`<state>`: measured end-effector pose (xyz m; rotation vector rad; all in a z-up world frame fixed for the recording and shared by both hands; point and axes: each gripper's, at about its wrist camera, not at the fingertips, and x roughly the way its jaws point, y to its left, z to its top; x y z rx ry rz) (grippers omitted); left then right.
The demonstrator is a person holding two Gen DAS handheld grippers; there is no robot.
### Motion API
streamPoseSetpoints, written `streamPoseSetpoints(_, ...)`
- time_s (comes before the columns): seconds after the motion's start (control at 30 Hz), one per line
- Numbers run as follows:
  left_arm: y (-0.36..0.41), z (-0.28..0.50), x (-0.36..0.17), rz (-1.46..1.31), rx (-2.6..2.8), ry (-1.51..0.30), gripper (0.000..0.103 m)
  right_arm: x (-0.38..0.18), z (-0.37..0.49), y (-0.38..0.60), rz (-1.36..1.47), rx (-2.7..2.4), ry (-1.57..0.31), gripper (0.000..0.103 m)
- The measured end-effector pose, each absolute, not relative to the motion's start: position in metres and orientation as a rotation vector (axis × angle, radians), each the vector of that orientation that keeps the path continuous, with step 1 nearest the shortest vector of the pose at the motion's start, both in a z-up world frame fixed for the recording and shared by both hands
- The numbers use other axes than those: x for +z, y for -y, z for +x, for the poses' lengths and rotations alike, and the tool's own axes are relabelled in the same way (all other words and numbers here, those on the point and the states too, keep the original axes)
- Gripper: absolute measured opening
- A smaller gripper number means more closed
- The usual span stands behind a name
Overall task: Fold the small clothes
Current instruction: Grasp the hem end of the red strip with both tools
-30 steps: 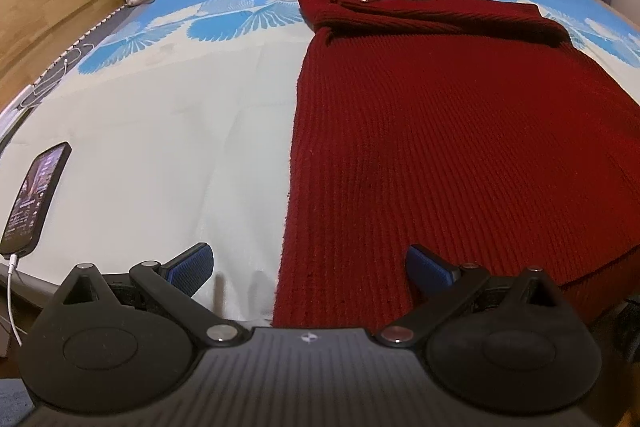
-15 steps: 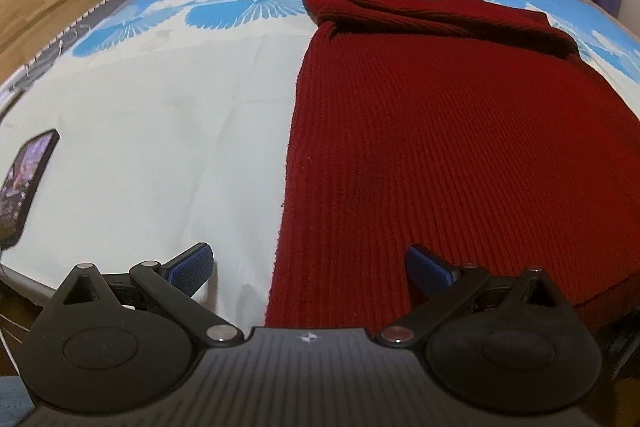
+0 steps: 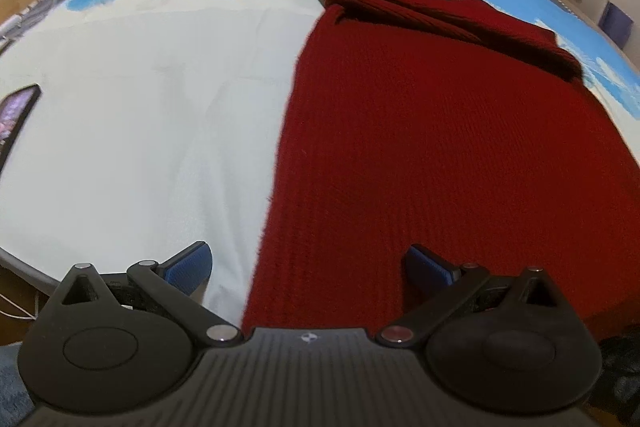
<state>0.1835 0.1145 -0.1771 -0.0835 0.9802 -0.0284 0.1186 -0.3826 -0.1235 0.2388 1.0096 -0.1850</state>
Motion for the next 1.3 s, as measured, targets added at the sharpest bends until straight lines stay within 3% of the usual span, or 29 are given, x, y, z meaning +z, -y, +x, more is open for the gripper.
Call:
streamPoseSetpoints(0.1, -0.113, 0.177, -0.173, -0.112, -0.123, -0.999, 0.102, -0.119, 0.106, 0.371, 0.251, -0.080, -1.022, 0.083)
streamPoseSetpoints(0.23, -0.114, 0.174, -0.174, -0.139, -0.143, -1.007, 0.101, -0.115, 0.093, 0.368, 0.313, 0.022, -1.016, 0.081)
streamPoseSetpoints(0.27, -0.115, 0.175, -0.173, -0.155, -0.138, -1.001, 0.098, -0.115, 0.093, 0.372, 0.333, 0.019, -1.014, 0.074)
streamPoseSetpoints(0.3, -0.116, 0.174, -0.171, -0.175, -0.134, -0.991, 0.084, -0.115, 0.092, 0.377, 0.356, 0.004, -1.010, 0.053)
streamPoseSetpoints(0.33, -0.119, 0.174, -0.169, -0.194, -0.122, -0.981, 0.061, -0.115, 0.091, 0.382, 0.374, -0.018, -1.001, 0.034)
streamPoseSetpoints(0.37, -0.122, 0.173, -0.167, -0.214, -0.103, -0.982, 0.047, -0.115, 0.090, 0.388, 0.397, -0.043, -0.998, 0.016)
streamPoseSetpoints(0.4, -0.127, 0.173, -0.167, -0.245, -0.086, -0.993, 0.021, -0.116, 0.088, 0.395, 0.457, -0.039, -0.998, 0.015)
streamPoseSetpoints(0.97, -0.154, 0.043, -0.071, -0.353, -0.233, -0.930, 0.019, -0.028, -0.053, 0.409, 0.667, -0.013, -0.826, 0.013)
streamPoseSetpoints(1.13, -0.152, 0.094, -0.042, -0.385, -0.245, -0.882, 0.019, 0.000, -0.016, 0.401, 0.643, -0.035, -0.785, 0.011)
streamPoseSetpoints(1.3, -0.139, 0.209, -0.023, -0.362, -0.219, -0.866, 0.019, 0.018, 0.101, 0.401, 0.645, -0.037, -0.774, 0.011)
